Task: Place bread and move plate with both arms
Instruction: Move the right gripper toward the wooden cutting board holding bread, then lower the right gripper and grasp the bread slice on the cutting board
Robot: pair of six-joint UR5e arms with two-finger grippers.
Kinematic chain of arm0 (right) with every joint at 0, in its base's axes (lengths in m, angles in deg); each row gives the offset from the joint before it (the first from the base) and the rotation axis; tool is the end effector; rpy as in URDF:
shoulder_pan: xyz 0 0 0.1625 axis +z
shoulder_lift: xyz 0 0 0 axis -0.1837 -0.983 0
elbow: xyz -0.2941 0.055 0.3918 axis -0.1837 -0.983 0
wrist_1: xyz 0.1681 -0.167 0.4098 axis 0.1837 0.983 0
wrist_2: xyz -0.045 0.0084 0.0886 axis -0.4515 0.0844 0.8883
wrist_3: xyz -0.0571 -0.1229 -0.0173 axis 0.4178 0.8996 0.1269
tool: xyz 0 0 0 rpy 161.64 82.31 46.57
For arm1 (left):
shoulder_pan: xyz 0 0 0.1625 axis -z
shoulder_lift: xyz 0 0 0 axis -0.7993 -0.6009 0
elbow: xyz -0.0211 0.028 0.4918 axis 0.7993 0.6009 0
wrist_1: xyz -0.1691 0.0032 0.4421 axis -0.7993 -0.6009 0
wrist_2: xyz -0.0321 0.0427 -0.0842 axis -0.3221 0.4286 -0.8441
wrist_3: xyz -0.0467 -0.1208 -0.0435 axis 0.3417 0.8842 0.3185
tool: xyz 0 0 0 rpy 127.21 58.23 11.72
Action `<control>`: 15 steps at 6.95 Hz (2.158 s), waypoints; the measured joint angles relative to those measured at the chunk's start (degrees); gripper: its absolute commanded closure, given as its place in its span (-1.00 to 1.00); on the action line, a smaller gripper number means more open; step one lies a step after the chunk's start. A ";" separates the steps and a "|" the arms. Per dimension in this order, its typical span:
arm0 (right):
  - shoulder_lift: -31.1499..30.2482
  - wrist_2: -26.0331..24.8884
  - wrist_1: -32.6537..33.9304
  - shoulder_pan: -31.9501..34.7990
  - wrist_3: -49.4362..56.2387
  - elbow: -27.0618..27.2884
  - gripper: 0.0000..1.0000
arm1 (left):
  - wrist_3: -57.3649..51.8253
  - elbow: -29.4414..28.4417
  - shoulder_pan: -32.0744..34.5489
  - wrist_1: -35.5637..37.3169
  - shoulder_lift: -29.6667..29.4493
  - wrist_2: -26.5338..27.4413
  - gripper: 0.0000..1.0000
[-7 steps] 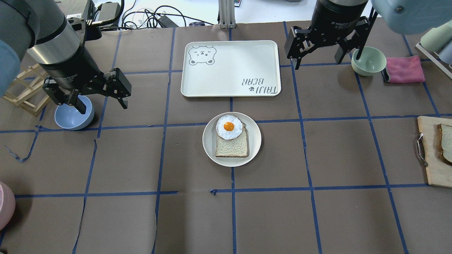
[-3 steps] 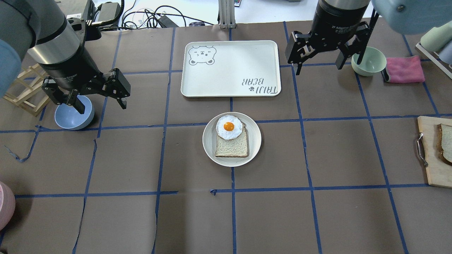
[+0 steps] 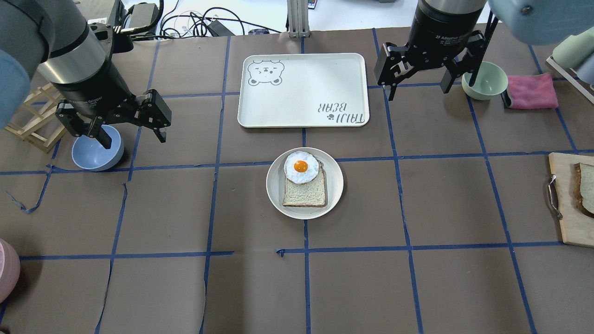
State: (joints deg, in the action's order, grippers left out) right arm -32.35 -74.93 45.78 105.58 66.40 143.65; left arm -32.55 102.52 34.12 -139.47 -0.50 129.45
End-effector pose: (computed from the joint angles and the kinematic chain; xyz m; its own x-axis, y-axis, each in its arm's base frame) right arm 0.1817 -0.5753 0.5459 -0.9954 -0.0946 0.0167 -0.0937 0.9943 0.0500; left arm -0.1008 -0.5167 0.5121 -0.9915 -0.1163 -0.0584 -0.1209 0.9893 0.0818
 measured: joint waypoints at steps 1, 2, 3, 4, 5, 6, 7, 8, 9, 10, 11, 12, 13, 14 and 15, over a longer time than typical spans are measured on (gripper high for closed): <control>0.14 -0.43 0.15 -1.05 -0.24 0.57 -1.00 | 0.00 0.00 0.00 0.03 -0.10 -0.01 -1.00; 0.21 -2.08 0.66 -3.36 -0.71 2.01 -1.00 | 0.00 0.00 0.00 0.07 -0.23 -0.01 -1.00; 0.29 -5.59 2.56 -7.17 -0.68 4.81 -1.00 | 0.00 0.00 0.00 0.09 -0.29 -0.02 -1.00; 0.41 -9.35 6.56 -12.06 0.27 8.91 -0.97 | 0.00 0.00 0.00 0.09 -0.32 -0.04 -1.00; 0.55 -12.60 12.16 -17.39 2.60 13.63 -0.93 | 0.00 0.00 0.00 0.12 -0.35 -0.06 -1.00; 1.38 -14.56 19.94 -23.11 7.46 18.48 -0.96 | 0.00 0.02 0.00 0.15 -0.41 -0.06 -1.00; 3.39 -15.19 29.88 -28.37 13.62 22.59 -0.96 | 0.00 0.06 0.00 0.17 -0.47 -0.07 -1.00; 6.57 -15.47 40.67 -32.93 18.89 25.87 -0.90 | 0.00 0.06 0.00 0.16 -0.45 -0.06 -1.00; 9.79 -15.80 48.58 -36.43 22.23 27.86 -0.66 | 0.00 0.03 0.00 0.15 -0.43 -0.07 -1.00; 11.99 -16.55 52.18 -38.85 24.15 28.78 -0.45 | 0.00 0.03 0.00 0.14 -0.44 -0.06 -1.00; 13.28 -17.97 53.20 -40.64 25.20 29.37 -0.34 | 0.00 0.05 0.00 0.14 -0.47 -0.07 -1.00; 14.31 -19.27 53.53 -41.87 25.63 30.25 -0.34 | 0.00 0.08 0.00 0.14 -0.48 -0.04 -1.00; 14.94 -19.98 53.77 -42.44 25.75 31.09 -0.34 | 0.00 0.08 0.00 0.14 -0.46 -0.03 -1.00; 15.26 -20.63 53.87 -42.67 25.79 31.63 -0.34 | 0.00 0.09 0.00 0.12 -0.45 -0.02 -1.00; 15.42 -21.30 53.90 -42.74 25.78 31.98 -0.32 | 0.00 0.09 0.00 0.10 -0.47 -0.02 -1.00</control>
State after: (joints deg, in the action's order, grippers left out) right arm -16.93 -96.23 99.68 62.83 92.18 175.63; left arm -32.55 102.60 34.12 -139.37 -0.97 129.43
